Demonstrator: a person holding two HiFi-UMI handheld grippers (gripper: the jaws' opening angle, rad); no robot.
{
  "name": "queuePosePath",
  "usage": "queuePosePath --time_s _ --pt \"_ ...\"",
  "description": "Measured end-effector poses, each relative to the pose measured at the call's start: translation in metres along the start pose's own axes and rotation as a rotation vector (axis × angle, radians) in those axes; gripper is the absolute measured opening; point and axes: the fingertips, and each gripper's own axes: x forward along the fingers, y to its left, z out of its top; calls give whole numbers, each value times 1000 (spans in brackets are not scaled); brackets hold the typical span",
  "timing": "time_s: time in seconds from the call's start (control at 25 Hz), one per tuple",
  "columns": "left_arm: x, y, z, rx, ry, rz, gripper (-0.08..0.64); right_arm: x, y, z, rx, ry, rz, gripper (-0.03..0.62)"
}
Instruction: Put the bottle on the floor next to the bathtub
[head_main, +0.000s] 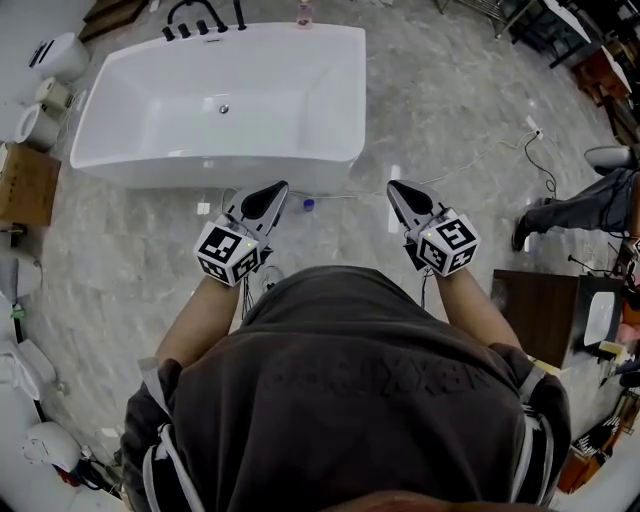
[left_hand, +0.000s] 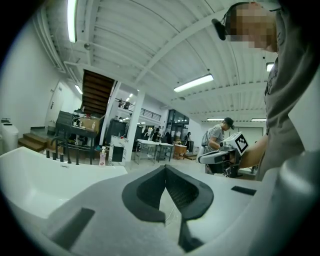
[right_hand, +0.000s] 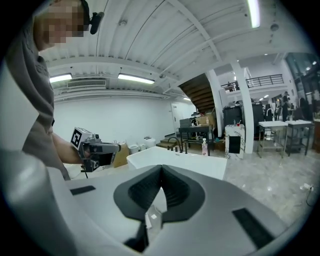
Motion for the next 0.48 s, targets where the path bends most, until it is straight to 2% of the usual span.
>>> queuePosePath --time_s 0.48 --pt "5 4 -3 7 3 20 6 5 -2 -5 -11 18 23 -9"
